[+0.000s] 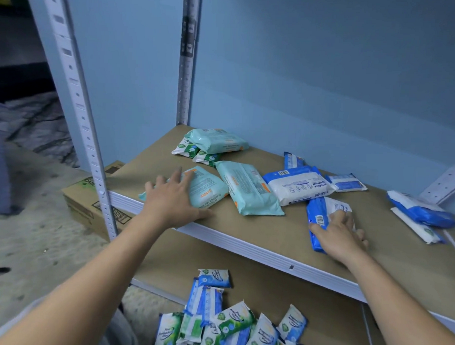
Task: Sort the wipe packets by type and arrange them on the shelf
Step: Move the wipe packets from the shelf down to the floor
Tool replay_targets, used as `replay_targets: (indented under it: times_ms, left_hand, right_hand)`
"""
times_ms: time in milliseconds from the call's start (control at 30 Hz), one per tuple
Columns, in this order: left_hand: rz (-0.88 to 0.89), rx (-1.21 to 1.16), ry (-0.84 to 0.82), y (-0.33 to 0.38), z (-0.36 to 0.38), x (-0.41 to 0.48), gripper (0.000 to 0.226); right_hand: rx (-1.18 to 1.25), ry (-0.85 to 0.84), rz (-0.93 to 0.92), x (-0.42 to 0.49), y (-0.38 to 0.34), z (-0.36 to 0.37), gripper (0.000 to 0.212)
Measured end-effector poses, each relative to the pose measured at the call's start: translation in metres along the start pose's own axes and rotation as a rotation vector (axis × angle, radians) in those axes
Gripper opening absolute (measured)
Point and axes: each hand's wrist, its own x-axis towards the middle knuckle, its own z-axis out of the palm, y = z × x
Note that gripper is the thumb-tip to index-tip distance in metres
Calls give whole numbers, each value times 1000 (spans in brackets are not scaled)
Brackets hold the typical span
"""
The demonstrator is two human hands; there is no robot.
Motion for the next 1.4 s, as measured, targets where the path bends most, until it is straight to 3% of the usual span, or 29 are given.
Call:
replay_targets:
  times_ms: [333, 567, 900, 1067, 1233, 1400]
  left_hand:
    - [-88, -125, 300, 0, 26, -41, 90]
    - [-13, -210, 326, -1, 40, -96, 94]
    - [70, -407, 262, 13, 80, -175, 91]
    - [128, -405, 197, 13, 106, -193, 91]
    - [171, -301, 6, 3, 146, -204, 91]
    - [86, -253, -205, 4, 188, -194, 89]
  right_hand:
    - [9, 48, -96, -42, 15, -1, 52]
    - [90, 237, -275, -104, 38, 5, 46]
    - [252, 323, -497, -194, 52, 52, 69]
    - [342, 312, -580, -214, 64, 83, 67]
    - [246, 132, -635, -219, 85, 125, 60]
    - [168, -84, -417, -196, 108, 169, 63]
